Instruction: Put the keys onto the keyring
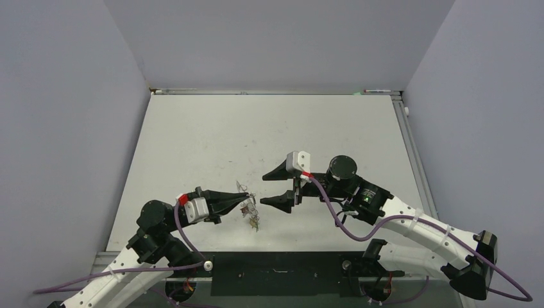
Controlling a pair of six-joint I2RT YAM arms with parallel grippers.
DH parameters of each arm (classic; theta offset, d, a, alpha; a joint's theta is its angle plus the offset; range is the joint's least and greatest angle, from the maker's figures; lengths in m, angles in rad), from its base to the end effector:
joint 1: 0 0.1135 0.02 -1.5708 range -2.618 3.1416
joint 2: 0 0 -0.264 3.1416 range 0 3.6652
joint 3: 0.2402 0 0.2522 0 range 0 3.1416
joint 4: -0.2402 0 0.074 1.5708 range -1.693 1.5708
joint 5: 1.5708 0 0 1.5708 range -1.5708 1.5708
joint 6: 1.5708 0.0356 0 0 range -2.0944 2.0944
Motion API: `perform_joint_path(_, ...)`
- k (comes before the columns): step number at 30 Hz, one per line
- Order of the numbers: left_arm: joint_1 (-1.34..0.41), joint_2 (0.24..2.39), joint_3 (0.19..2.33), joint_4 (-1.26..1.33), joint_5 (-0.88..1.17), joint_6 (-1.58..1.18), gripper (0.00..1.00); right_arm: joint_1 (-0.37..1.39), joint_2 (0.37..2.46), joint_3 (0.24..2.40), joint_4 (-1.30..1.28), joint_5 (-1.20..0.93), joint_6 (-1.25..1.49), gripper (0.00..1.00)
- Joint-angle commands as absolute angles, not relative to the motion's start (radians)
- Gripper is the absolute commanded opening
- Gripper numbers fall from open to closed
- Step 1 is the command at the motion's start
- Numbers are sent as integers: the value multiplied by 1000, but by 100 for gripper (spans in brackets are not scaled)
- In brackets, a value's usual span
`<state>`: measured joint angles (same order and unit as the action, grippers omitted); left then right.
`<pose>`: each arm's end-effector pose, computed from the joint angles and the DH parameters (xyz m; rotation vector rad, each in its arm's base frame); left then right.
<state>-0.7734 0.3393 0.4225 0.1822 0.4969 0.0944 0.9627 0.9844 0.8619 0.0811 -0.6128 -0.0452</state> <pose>0.0681 -0.0902 0.3091 0.9549 1.0162 -0.8931 0.1131 0.1983 0.3587 -1.2481 1.2155 1.1812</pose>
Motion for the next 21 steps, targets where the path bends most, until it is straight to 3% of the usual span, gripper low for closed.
perform_joint_path(1, -762, 328, 432, 320, 543, 54, 0, 967, 970, 872, 173, -765, -14, 59)
perform_joint_path(10, -761, 325, 425, 345, 565, 36, 0, 973, 997, 858, 265, -804, 63, 50)
perform_joint_path(21, -760, 319, 423, 346, 557, 38, 0, 1000, 1053, 869, 293, -810, 59, 45)
